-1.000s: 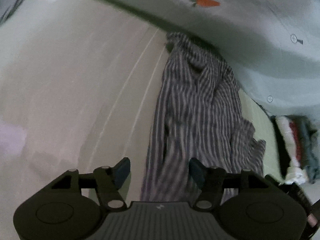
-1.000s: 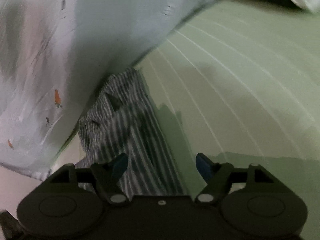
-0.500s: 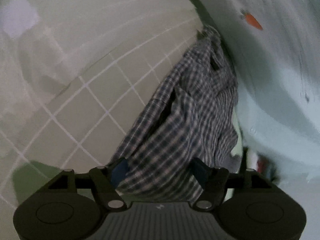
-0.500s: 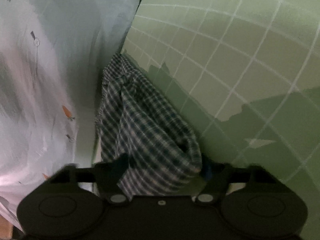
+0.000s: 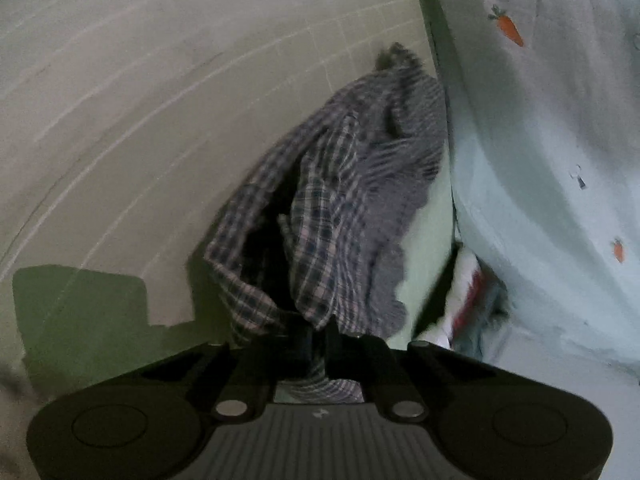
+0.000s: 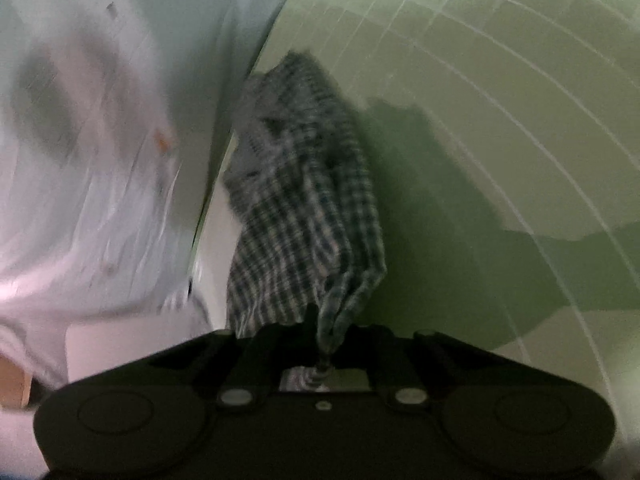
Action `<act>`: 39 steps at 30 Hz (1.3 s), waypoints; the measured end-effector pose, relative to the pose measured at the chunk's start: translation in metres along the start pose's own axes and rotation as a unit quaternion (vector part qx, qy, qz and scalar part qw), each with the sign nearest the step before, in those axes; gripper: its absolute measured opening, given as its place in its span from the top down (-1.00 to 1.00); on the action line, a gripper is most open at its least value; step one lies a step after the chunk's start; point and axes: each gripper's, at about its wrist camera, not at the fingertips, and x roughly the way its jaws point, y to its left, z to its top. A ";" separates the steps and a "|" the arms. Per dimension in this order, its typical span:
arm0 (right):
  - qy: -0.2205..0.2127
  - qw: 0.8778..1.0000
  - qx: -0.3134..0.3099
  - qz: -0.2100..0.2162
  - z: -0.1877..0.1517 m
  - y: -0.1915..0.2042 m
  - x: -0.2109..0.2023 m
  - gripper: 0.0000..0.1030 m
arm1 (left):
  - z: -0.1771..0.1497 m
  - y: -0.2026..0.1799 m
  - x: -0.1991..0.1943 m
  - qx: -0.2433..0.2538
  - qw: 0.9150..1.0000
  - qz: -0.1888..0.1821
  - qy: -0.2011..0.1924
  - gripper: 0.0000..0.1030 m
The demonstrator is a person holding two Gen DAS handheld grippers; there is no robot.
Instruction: Fold clothes
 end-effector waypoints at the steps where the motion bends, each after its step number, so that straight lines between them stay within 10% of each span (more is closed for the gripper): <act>1: 0.012 1.000 0.011 0.000 -0.006 -0.003 -0.005 0.89 | -0.006 0.009 -0.003 -0.030 1.000 0.005 0.008 0.91; 6: 0.045 0.992 0.119 0.017 -0.017 -0.029 -0.011 0.89 | -0.024 0.057 -0.001 -0.225 0.973 0.010 0.040 0.91; 22: 0.006 0.953 0.275 0.128 0.019 0.025 0.015 0.88 | 0.009 -0.018 -0.004 -0.301 0.950 -0.074 -0.027 0.88; 30: -0.046 0.977 0.168 0.122 0.128 0.085 0.074 0.77 | 0.105 -0.103 0.042 -0.177 0.980 -0.080 -0.044 0.75; 34: -0.114 0.981 0.085 0.129 0.186 0.119 0.099 -0.34 | 0.154 -0.167 0.056 -0.052 0.993 -0.095 -0.050 -0.41; 39: -0.167 0.982 -0.061 0.057 0.184 0.137 0.095 -0.58 | 0.144 -0.172 0.048 0.099 0.989 0.010 -0.114 -0.67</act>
